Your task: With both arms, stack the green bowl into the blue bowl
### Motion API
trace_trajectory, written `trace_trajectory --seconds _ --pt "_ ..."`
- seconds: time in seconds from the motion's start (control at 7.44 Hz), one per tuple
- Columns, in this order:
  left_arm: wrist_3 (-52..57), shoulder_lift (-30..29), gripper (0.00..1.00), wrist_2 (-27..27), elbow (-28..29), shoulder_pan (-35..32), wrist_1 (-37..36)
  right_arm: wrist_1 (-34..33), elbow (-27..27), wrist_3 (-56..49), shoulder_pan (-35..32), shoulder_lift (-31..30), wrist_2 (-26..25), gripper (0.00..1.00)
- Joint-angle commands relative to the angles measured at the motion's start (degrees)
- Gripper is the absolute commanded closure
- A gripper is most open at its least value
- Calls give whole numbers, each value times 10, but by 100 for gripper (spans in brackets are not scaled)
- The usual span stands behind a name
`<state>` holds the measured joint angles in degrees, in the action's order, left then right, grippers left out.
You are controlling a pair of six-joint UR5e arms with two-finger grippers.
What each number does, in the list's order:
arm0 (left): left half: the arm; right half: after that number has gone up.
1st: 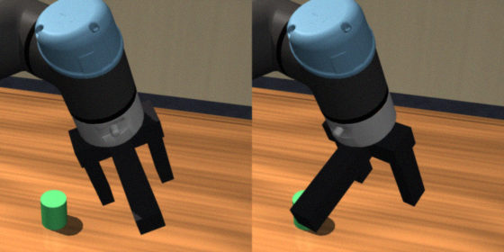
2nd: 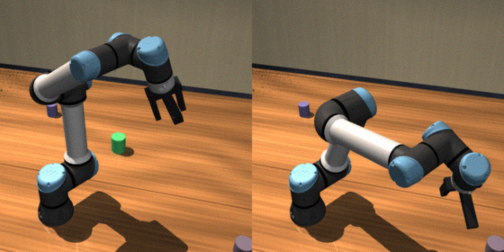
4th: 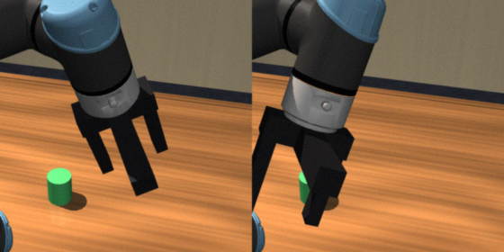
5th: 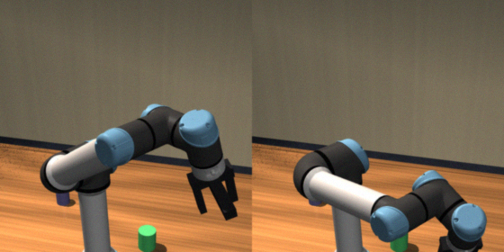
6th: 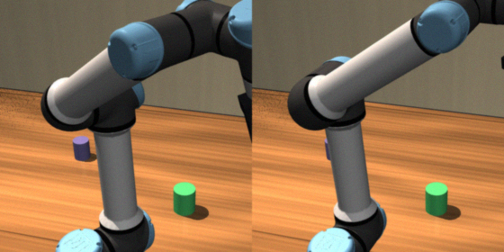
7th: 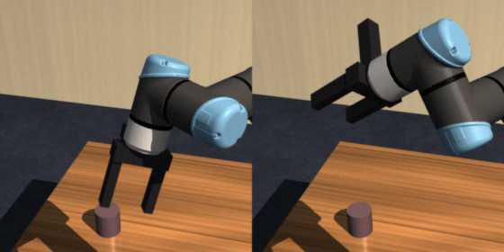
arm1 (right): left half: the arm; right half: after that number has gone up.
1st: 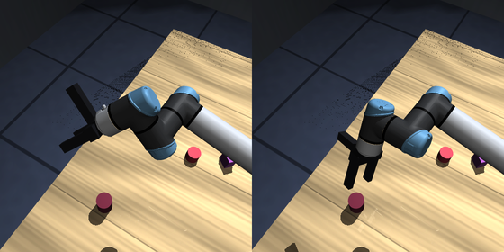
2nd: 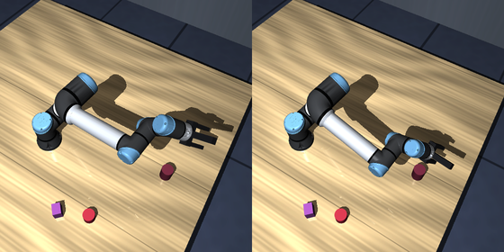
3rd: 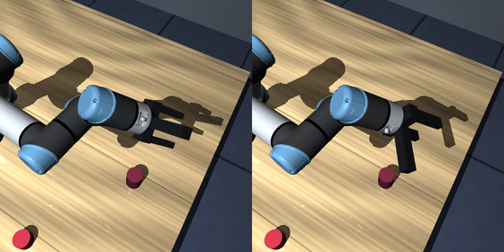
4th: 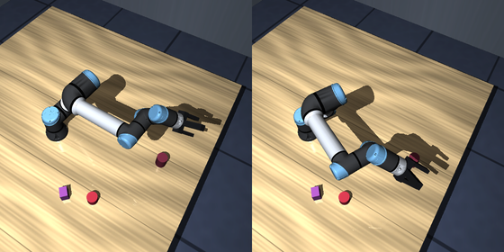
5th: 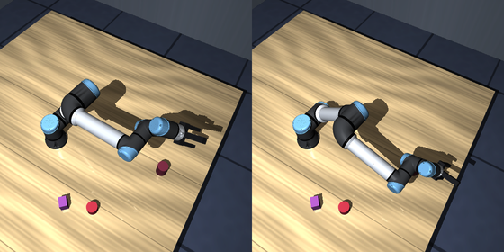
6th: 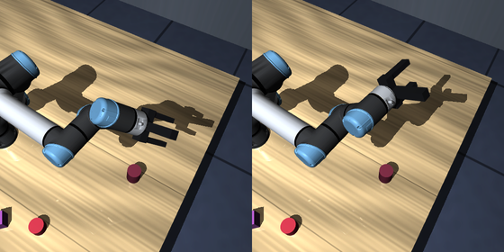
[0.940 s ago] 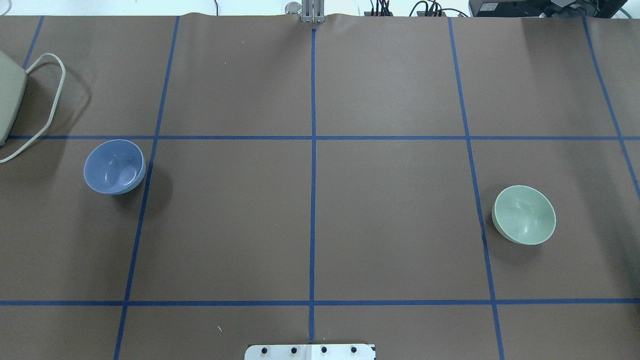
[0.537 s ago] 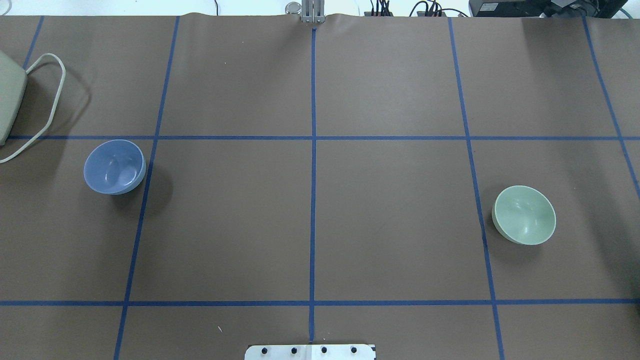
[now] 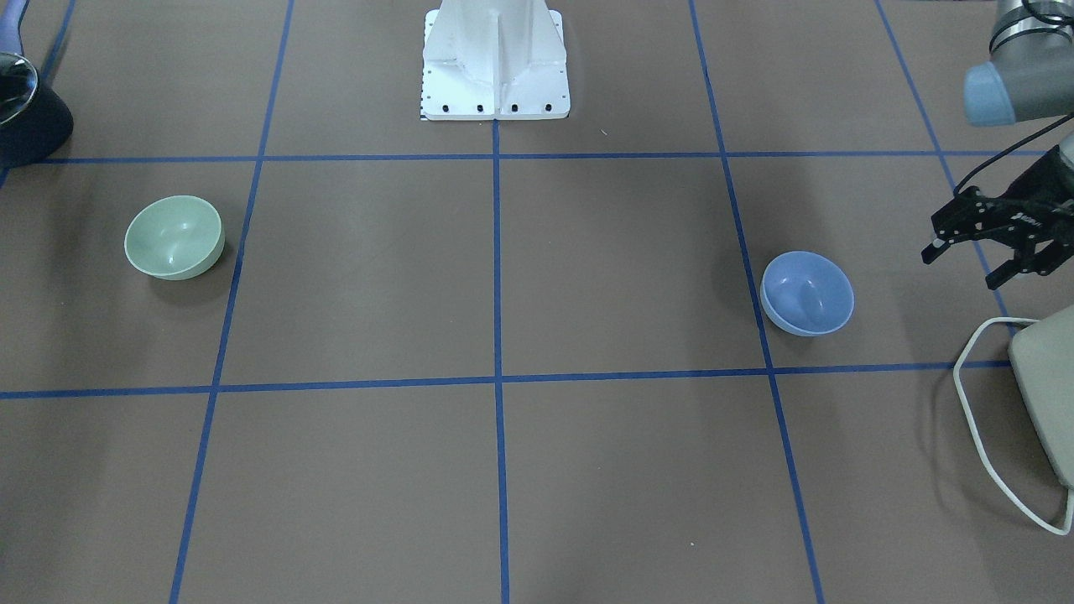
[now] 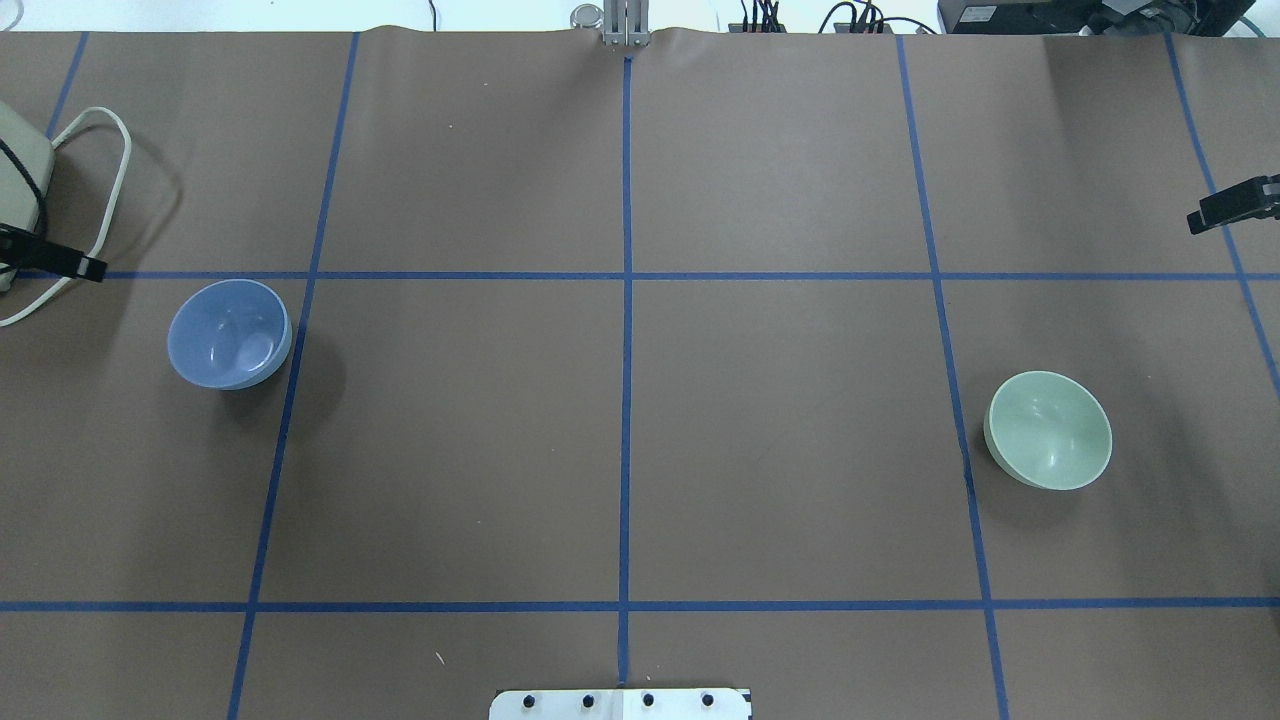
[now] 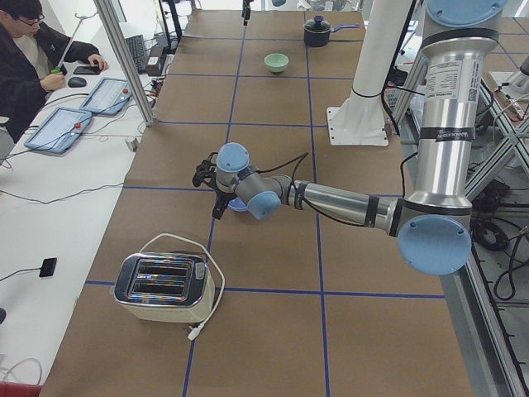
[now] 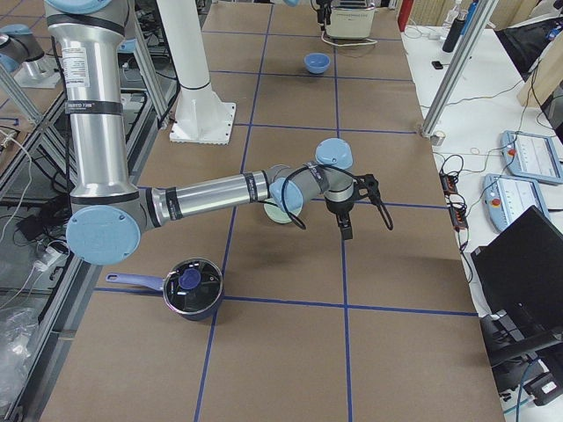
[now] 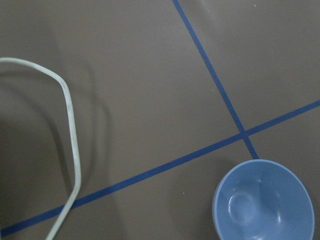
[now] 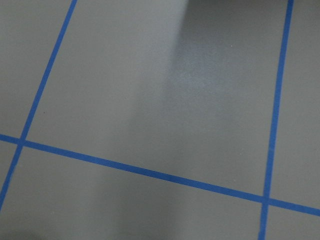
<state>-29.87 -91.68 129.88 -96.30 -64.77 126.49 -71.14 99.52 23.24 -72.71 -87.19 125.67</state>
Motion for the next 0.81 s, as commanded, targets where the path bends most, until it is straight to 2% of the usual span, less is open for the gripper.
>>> trace_trajectory --seconds 0.0,0.13,0.27,0.4,0.54,0.67 --pt "-45 -4 2 -96 5 83 2 0 1 6 8 0 -9 0" --pt "-46 -8 2 -126 10 116 4 0 0 6 7 -2 -9 0" --pt "-48 -17 29 -127 17 122 3 0 1 6 7 -2 -9 0" --pt "-47 -20 69 -128 31 123 3 0 1 6 7 -2 -9 0" --pt "-44 -31 93 -128 49 123 4 1 1 6 7 -2 -9 0" --pt "-41 -34 100 -129 52 123 6 0 1 6 7 -2 -9 0"
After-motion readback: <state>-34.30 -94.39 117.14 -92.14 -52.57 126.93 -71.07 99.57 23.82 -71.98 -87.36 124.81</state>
